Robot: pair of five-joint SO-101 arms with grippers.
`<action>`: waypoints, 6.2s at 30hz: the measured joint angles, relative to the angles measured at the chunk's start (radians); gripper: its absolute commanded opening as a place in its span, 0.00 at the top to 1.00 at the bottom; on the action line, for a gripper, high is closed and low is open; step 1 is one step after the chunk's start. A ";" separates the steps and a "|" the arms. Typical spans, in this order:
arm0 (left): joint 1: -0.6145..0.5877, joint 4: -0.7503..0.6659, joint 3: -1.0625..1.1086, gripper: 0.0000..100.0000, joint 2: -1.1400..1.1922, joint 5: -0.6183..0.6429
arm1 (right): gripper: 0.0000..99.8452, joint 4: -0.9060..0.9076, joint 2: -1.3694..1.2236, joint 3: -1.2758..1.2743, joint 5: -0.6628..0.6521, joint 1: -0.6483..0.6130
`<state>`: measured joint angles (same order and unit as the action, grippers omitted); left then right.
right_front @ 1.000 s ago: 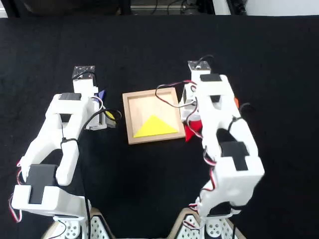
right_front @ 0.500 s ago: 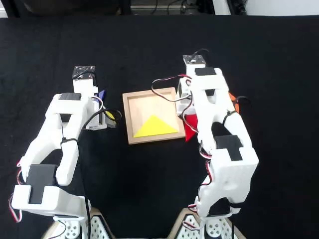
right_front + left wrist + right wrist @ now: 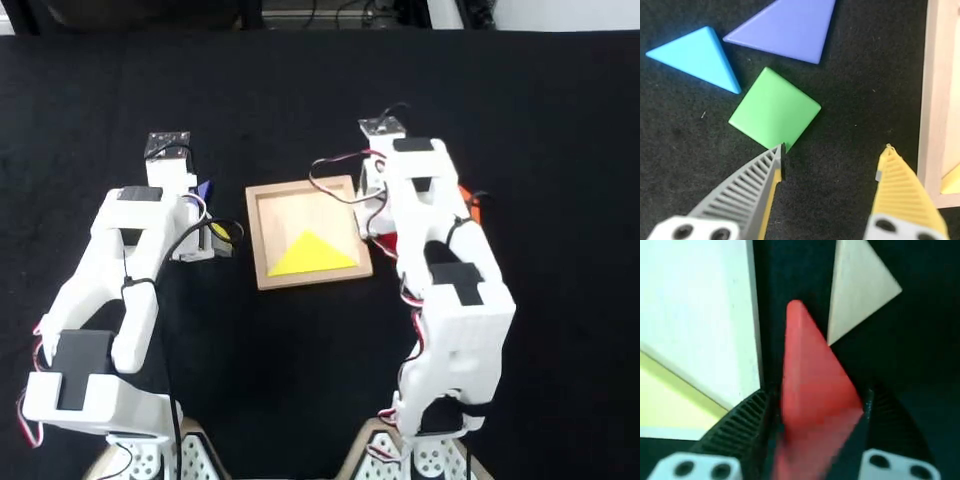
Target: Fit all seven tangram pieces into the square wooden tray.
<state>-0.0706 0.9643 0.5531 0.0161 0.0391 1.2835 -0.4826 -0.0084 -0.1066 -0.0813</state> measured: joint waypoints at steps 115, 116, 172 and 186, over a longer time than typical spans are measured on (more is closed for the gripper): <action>-0.146 -0.048 0.256 0.69 -0.261 -0.051 | 0.99 -0.399 0.117 -0.129 -0.939 -0.153; -0.146 -0.048 0.256 0.69 -0.261 -0.051 | 0.99 -0.394 0.126 -0.118 -0.947 -0.150; -0.146 -0.048 0.256 0.69 -0.261 -0.051 | 0.83 -0.807 0.239 -0.416 -0.295 -0.101; -0.126 -0.055 0.258 0.69 -0.261 -0.051 | 0.83 -0.717 0.290 -0.439 -0.298 -0.147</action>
<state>-0.1964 0.9091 0.8109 -0.2447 -0.0115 0.5669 -0.1926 -0.4473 -0.4043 -0.2286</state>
